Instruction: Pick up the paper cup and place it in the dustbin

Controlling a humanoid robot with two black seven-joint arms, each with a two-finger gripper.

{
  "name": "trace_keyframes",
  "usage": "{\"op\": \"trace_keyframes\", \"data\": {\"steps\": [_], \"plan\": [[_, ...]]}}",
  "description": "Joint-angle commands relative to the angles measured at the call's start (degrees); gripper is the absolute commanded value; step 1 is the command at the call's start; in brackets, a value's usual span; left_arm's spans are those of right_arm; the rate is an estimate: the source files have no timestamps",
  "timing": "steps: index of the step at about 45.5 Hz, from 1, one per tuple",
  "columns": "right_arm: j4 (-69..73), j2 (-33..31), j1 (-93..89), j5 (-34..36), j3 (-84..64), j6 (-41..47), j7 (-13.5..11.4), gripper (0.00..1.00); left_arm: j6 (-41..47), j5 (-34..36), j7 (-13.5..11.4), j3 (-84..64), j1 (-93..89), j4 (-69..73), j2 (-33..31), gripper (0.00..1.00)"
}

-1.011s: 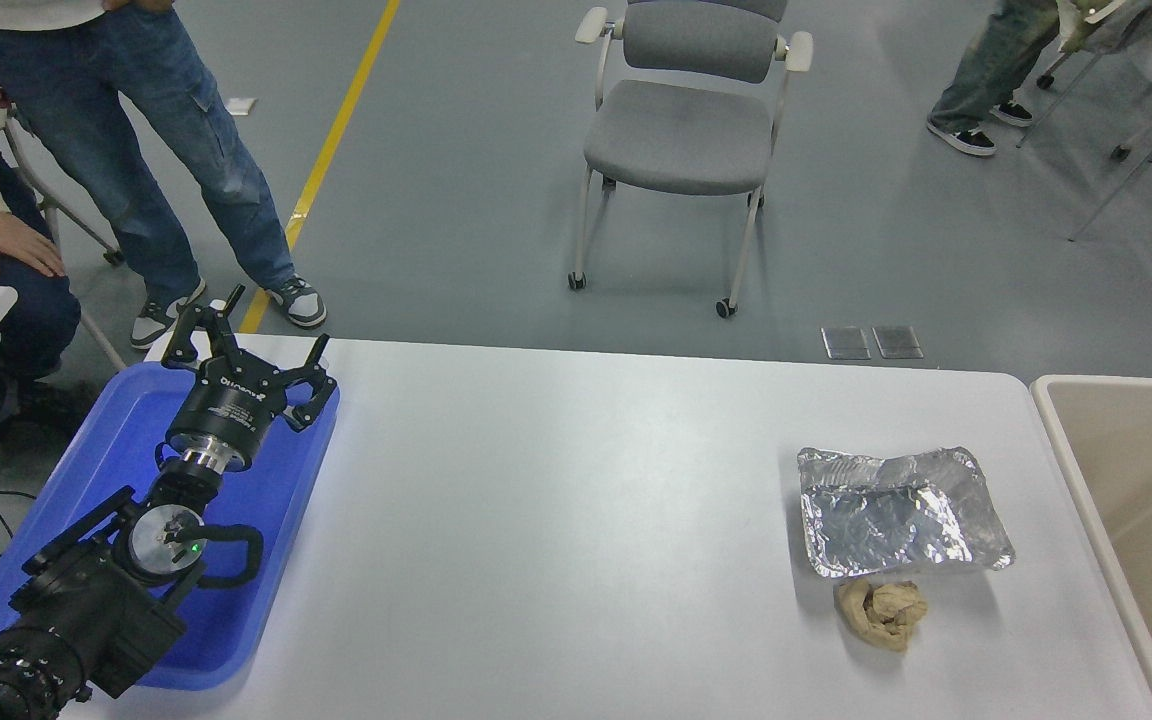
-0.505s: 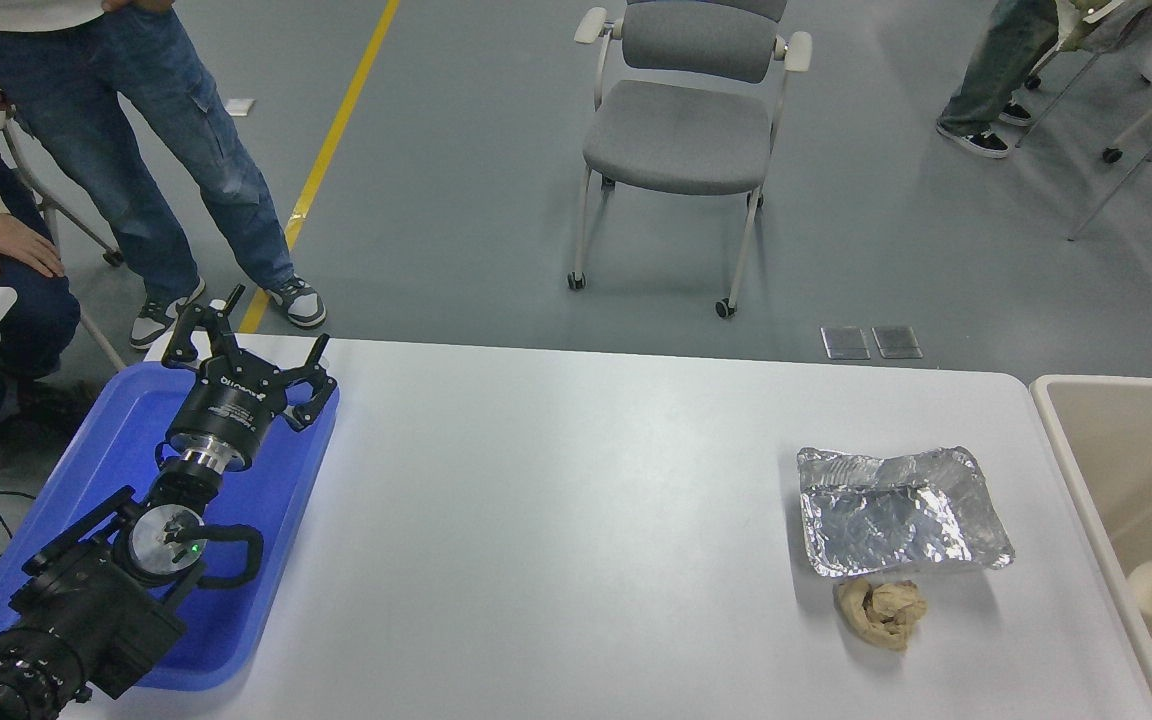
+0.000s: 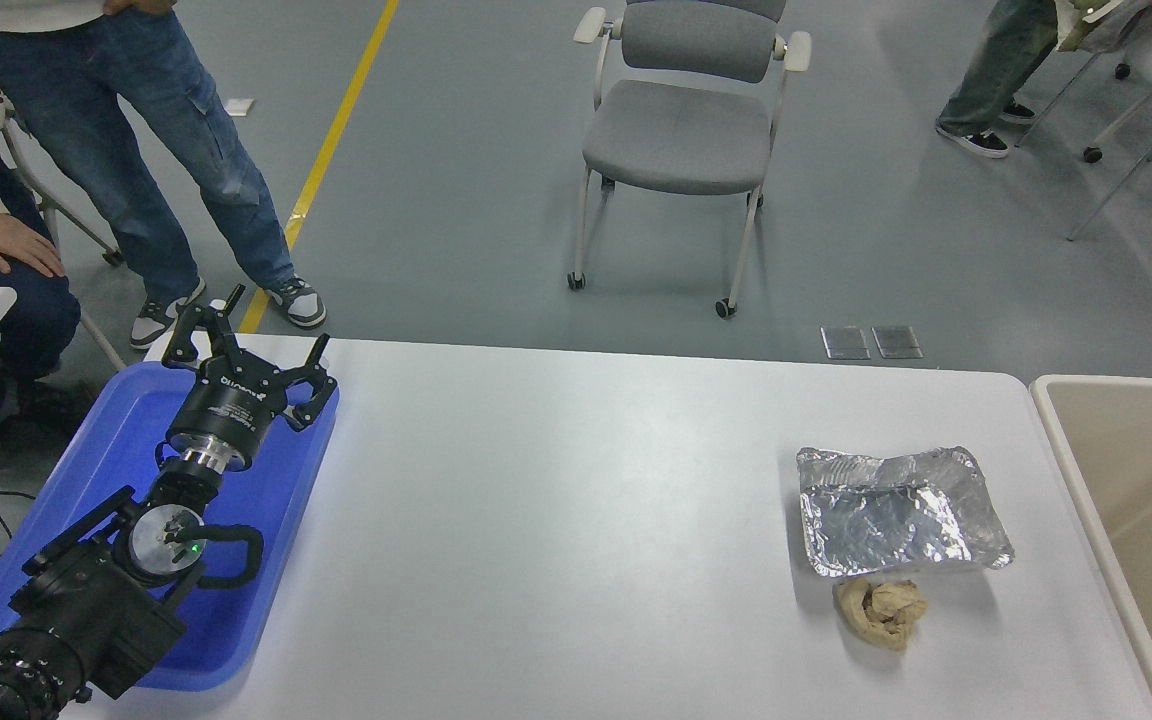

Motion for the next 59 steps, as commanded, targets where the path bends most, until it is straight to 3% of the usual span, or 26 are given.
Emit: {"op": "trace_keyframes", "data": {"steps": [1, 14, 23, 29, 41, 59], "plan": [[9.8, -5.4, 5.9, -0.7, -0.7, 0.3, 0.0, 0.99, 0.0, -0.1, 0.0, 0.0, 0.0, 0.0, 0.0, 1.0], [33.9, -14.0, 20.4, -0.9, -10.5, 2.3, -0.1, 1.0, 0.0, -0.1, 0.0, 0.0, 0.0, 0.0, 0.0, 1.0], [46.0, -14.1, 38.8, -0.7, -25.8, 6.1, -0.1, 1.0, 0.0, -0.1, 0.0, 0.0, 0.0, 0.0, 0.0, 1.0], [52.1, -14.0, 48.4, -0.7, -30.1, 13.4, -0.1, 1.0, 0.0, -0.1, 0.0, 0.0, 0.0, 0.0, 0.0, 1.0], [59.4, -10.5, 60.5, -0.6, -34.8, 28.9, -0.1, 1.0, 0.0, 0.0, 0.0, 0.0, 0.0, 0.0, 0.0, 1.0], [63.7, 1.3, 79.7, -0.6, -43.2, 51.0, -0.1, 1.0, 0.0, 0.0, 0.0, 0.1, 0.1, 0.0, 0.0, 1.0]]}}
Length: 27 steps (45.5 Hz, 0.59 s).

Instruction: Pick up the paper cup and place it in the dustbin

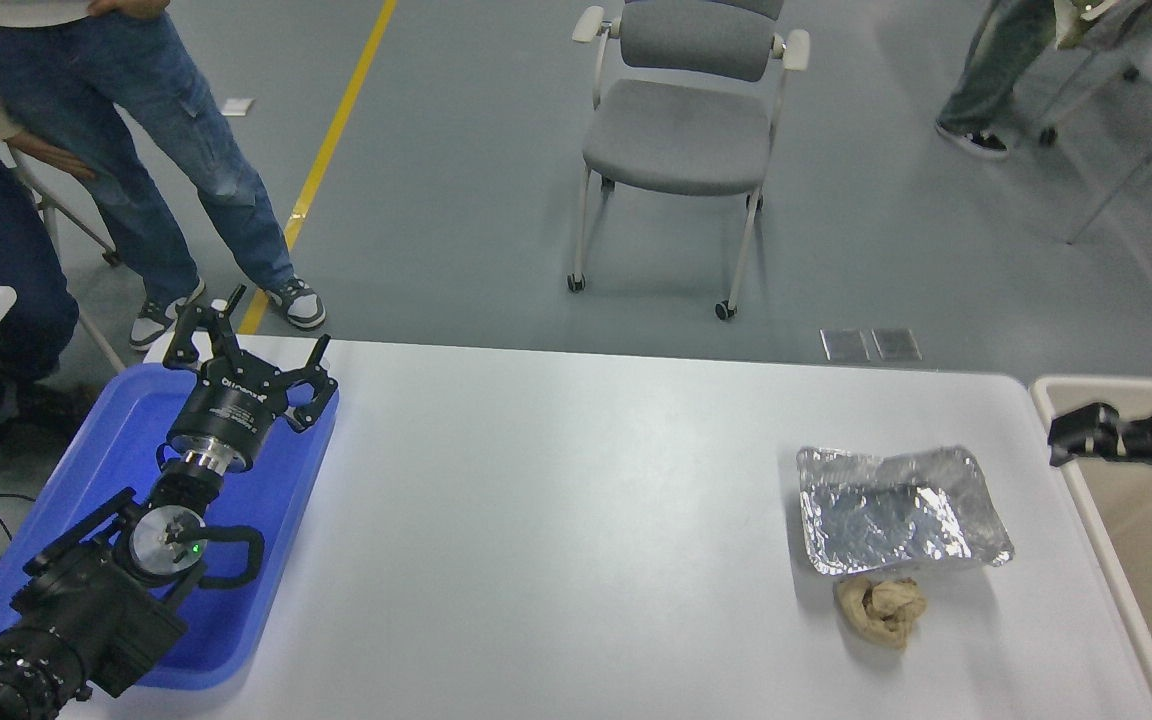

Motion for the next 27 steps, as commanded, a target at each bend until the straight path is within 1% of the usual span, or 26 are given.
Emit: {"op": "trace_keyframes", "data": {"steps": [1, 4, 9, 19, 27], "plan": [[3.1, 6.0, 12.4, 0.0, -4.3, 13.6, 0.0, 1.0, 0.0, 0.0, 0.0, 0.1, 0.0, 0.0, 0.0, 1.0], [4.0, 6.6, 14.6, -0.1, -4.0, 14.0, 0.0, 1.0, 0.0, 0.0, 0.0, 0.1, 0.1, 0.0, 0.0, 1.0], [5.7, 9.4, 17.8, -0.1, -3.8, 14.0, 0.0, 1.0, 0.0, 0.0, 0.0, 0.1, 0.1, 0.0, 0.0, 1.0], [10.3, 18.4, 23.5, 0.0, -3.2, 14.0, 0.1, 1.0, 0.0, 0.0, 0.0, 0.1, 0.1, 0.0, 0.0, 1.0], [11.3, 23.1, 26.8, 0.7, -1.0, 14.0, 0.3, 1.0, 0.1, 0.0, 0.0, 0.1, 0.1, 0.0, 0.0, 1.0]]}}
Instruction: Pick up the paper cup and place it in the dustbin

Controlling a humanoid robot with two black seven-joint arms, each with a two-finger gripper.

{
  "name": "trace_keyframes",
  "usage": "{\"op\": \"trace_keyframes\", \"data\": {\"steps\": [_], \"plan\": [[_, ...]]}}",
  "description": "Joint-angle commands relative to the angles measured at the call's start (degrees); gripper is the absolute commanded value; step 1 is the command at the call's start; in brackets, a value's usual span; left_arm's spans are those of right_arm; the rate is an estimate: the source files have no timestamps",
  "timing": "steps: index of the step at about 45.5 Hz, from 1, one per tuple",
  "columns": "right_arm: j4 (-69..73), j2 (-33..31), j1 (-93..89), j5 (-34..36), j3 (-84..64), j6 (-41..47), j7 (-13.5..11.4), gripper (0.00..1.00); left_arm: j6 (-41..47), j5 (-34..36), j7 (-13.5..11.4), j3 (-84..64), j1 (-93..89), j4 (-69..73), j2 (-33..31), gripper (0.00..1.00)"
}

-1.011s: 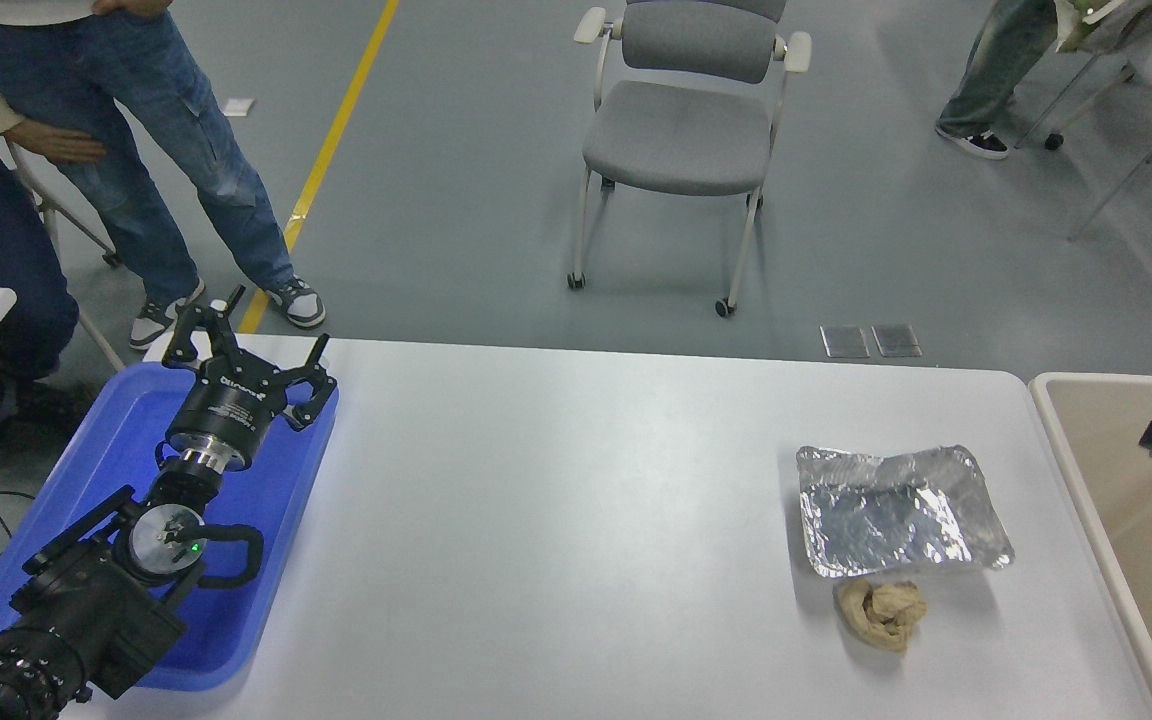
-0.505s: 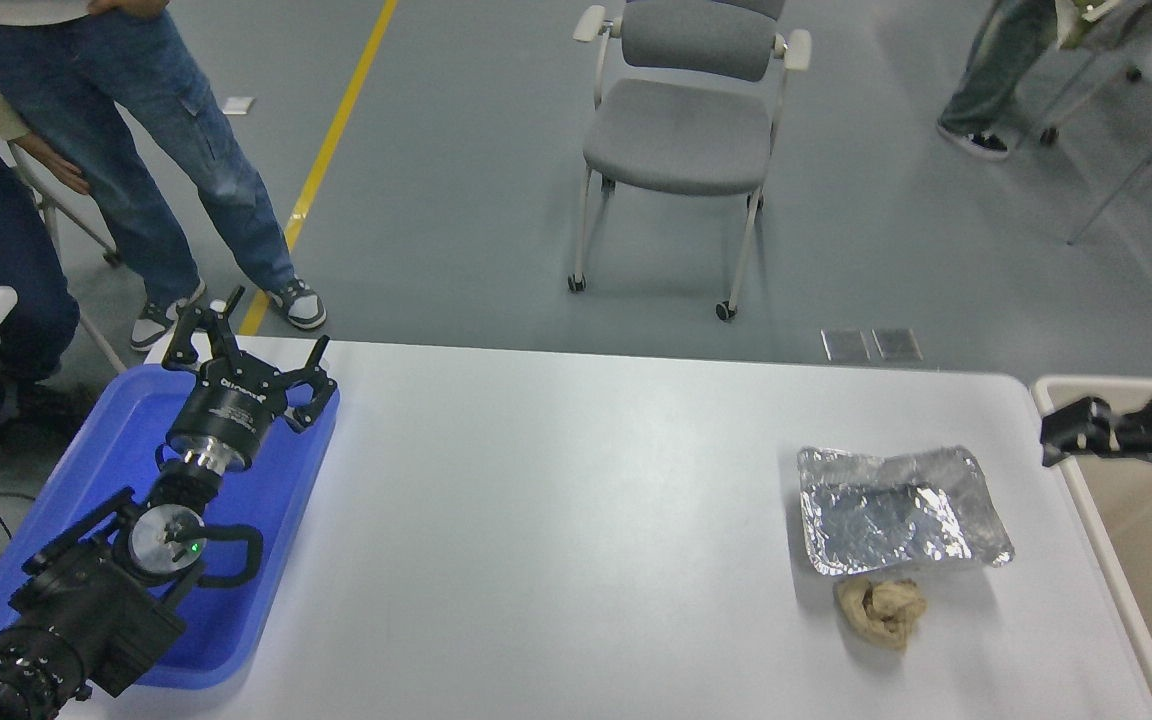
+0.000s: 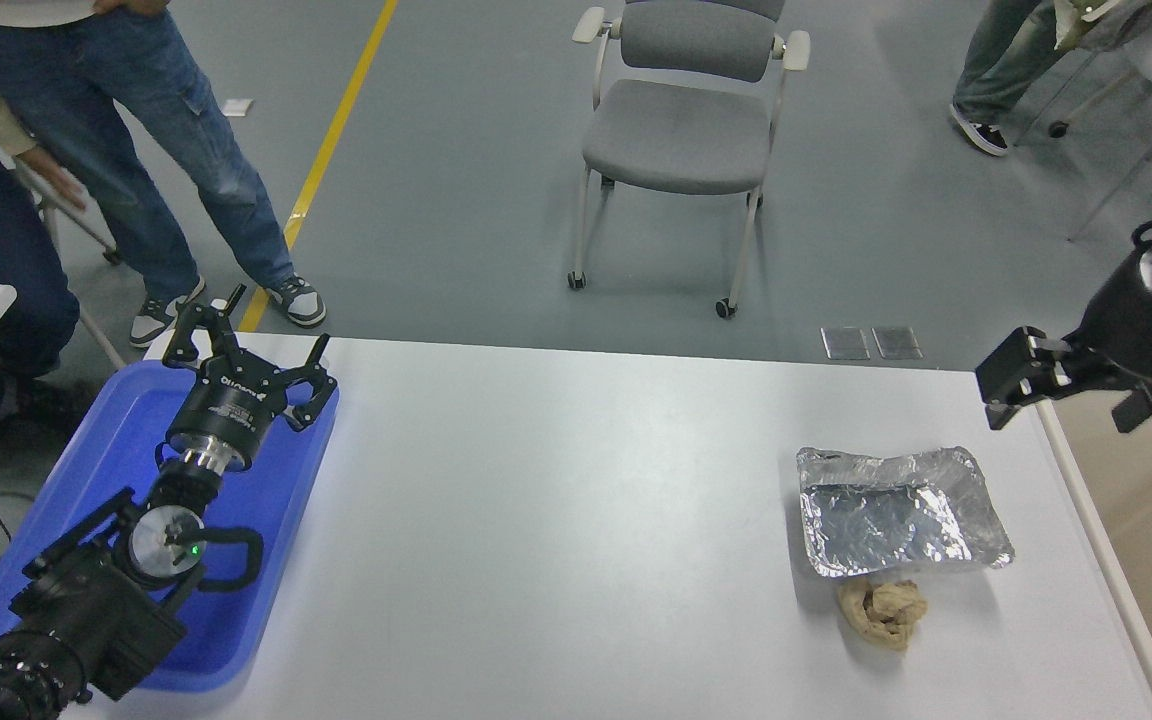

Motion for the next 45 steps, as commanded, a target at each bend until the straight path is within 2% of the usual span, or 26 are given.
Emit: {"op": "trace_keyframes", "data": {"steps": [1, 18, 32, 45], "plan": [[2.7, 7.7, 5.9, 0.5, 2.2, 0.8, 0.3, 1.0, 0.1, 0.0, 0.0, 0.0, 0.0, 0.0, 0.0, 1.0], [2.5, 8.2, 5.8, 0.5, 5.1, 0.8, 0.2, 1.0, 0.1, 0.0, 0.0, 0.0, 0.0, 0.0, 0.0, 1.0], [2.4, 6.5, 6.0, 0.7, 1.0, 0.8, 0.3, 1.0, 0.1, 0.0, 0.0, 0.0, 0.0, 0.0, 0.0, 1.0], [2.1, 5.9, 6.2, 3.7, -3.3, 0.8, 0.3, 1.0, 0.1, 0.0, 0.0, 0.0, 0.0, 0.0, 0.0, 1.0]]}}
